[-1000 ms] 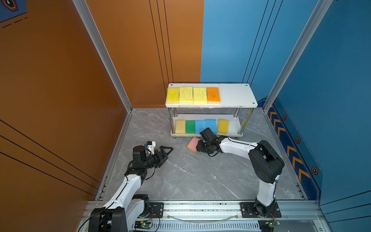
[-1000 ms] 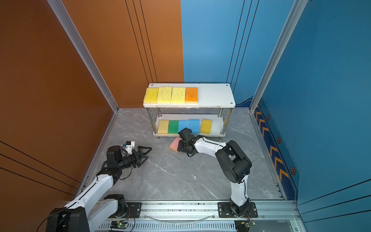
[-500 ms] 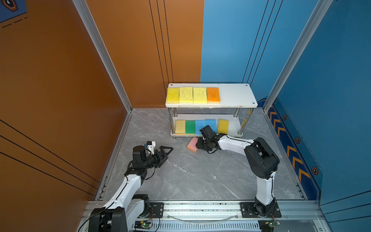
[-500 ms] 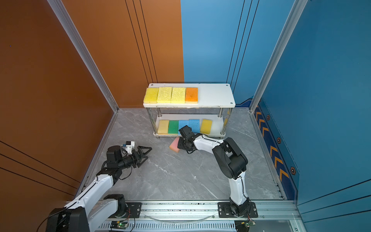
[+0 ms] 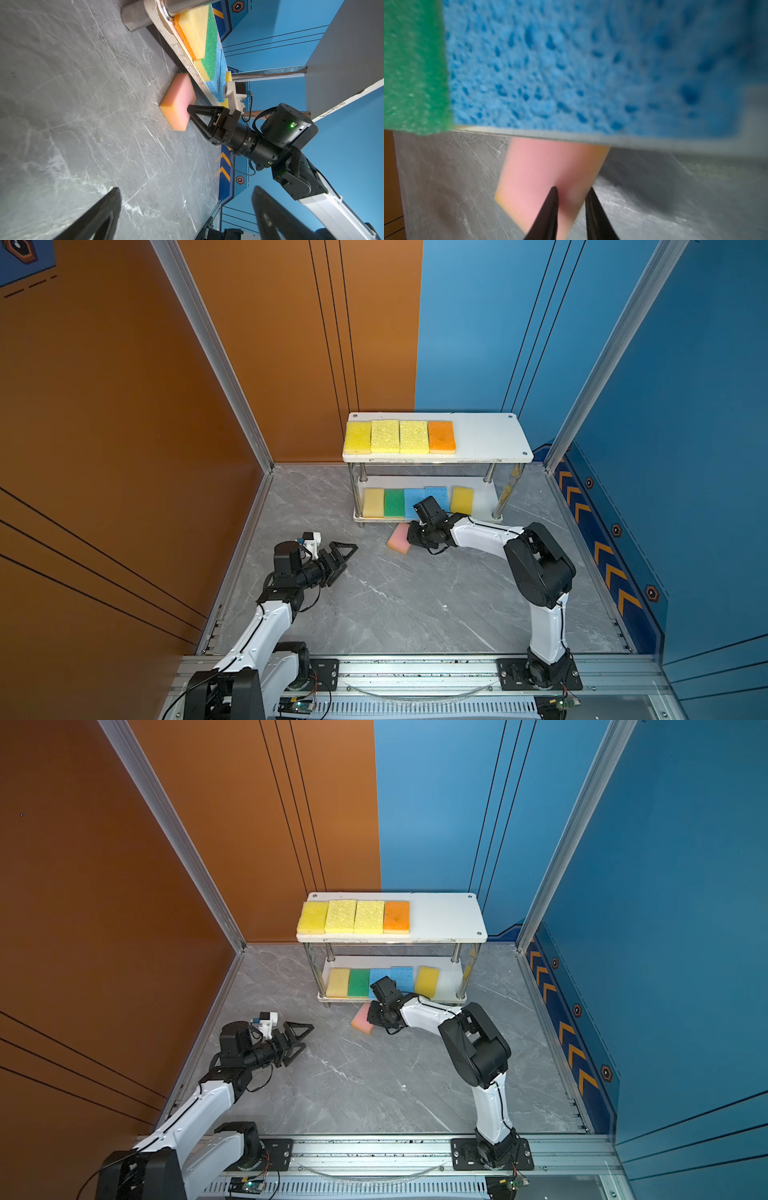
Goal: Place and organize the cleaning sponges onto the shelf
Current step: 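Close the right gripper on the pink sponge and lift it off the table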
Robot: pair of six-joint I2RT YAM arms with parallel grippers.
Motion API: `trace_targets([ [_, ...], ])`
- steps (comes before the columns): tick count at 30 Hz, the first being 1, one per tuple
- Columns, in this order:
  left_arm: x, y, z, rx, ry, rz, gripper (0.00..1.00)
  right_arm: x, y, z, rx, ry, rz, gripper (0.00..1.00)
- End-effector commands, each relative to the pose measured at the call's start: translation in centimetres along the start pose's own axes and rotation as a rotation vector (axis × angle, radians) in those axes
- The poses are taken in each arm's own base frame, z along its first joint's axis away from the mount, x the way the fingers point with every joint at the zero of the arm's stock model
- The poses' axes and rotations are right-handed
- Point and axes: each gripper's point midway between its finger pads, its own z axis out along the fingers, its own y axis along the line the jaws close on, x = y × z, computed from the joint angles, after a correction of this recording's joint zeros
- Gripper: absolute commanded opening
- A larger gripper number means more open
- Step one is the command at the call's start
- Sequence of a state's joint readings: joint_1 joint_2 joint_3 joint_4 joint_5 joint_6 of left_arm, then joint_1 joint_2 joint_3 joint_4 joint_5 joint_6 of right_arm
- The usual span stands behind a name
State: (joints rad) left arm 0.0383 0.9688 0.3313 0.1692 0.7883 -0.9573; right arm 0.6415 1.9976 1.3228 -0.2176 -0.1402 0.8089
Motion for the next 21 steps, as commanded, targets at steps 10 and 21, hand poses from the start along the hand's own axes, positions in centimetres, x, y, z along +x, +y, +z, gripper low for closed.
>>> trace_targets([
  [10, 0.0, -0.2, 0.0, 0.011, 0.005, 0.024, 0.98, 1.8, 0.1, -1.8, -0.04, 0.002, -0.021, 0.04],
  [21, 2.8, -1.5, 1.1, 0.033, 0.091, 0.098, 0.98, 6.5, -1.7, -8.6, -0.095, 0.046, -0.102, 0.0],
])
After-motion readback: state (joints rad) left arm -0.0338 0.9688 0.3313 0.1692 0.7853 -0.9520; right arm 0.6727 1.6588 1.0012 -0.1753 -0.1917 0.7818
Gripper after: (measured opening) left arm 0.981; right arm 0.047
